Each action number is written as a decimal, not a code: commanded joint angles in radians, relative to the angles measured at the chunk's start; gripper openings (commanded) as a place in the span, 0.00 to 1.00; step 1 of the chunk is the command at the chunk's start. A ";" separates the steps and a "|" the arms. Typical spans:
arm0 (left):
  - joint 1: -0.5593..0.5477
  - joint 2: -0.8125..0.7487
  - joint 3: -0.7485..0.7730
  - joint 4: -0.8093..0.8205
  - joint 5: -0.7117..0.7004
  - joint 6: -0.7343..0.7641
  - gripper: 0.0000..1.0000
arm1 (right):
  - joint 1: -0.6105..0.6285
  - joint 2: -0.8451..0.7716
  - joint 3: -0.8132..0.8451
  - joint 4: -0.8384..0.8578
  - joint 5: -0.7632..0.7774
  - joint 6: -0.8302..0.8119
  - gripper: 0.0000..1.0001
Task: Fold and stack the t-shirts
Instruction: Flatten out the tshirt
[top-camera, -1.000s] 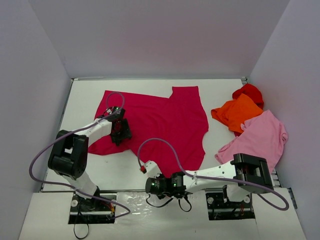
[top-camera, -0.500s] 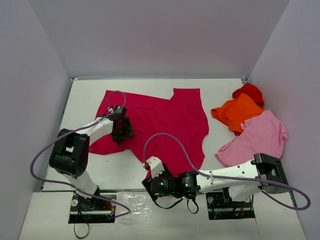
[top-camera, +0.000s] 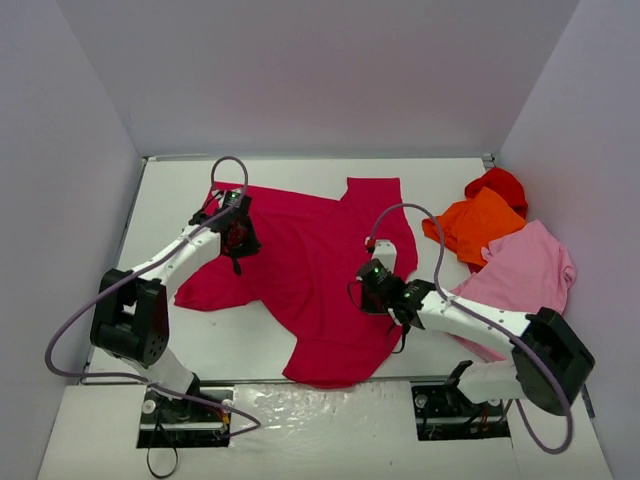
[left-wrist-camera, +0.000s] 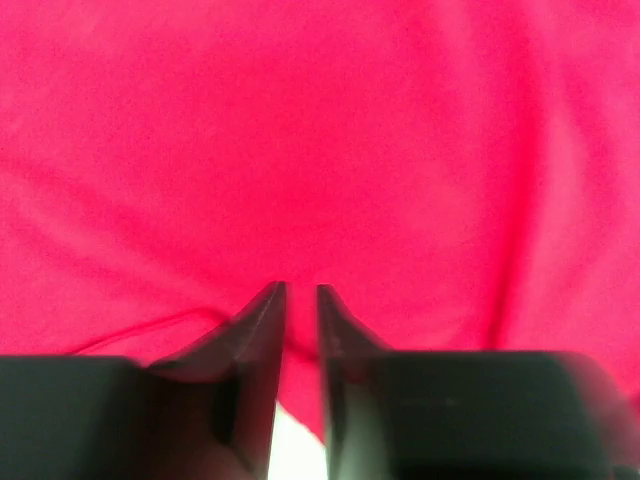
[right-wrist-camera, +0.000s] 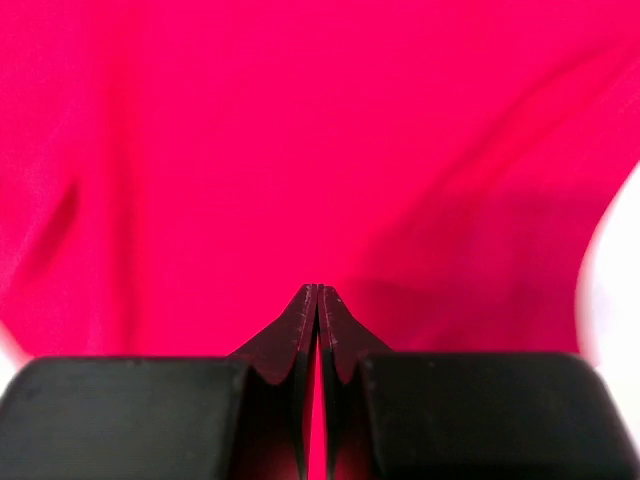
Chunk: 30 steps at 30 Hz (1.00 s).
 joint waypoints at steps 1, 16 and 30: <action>-0.013 0.039 0.113 0.020 0.075 -0.002 0.00 | -0.146 0.181 0.156 0.079 -0.038 -0.140 0.00; -0.007 0.376 0.297 0.029 0.094 0.069 0.00 | -0.360 0.531 0.398 0.159 -0.160 -0.274 0.00; 0.066 0.396 0.336 -0.056 0.078 0.106 0.00 | -0.520 0.661 0.450 0.158 -0.183 -0.298 0.00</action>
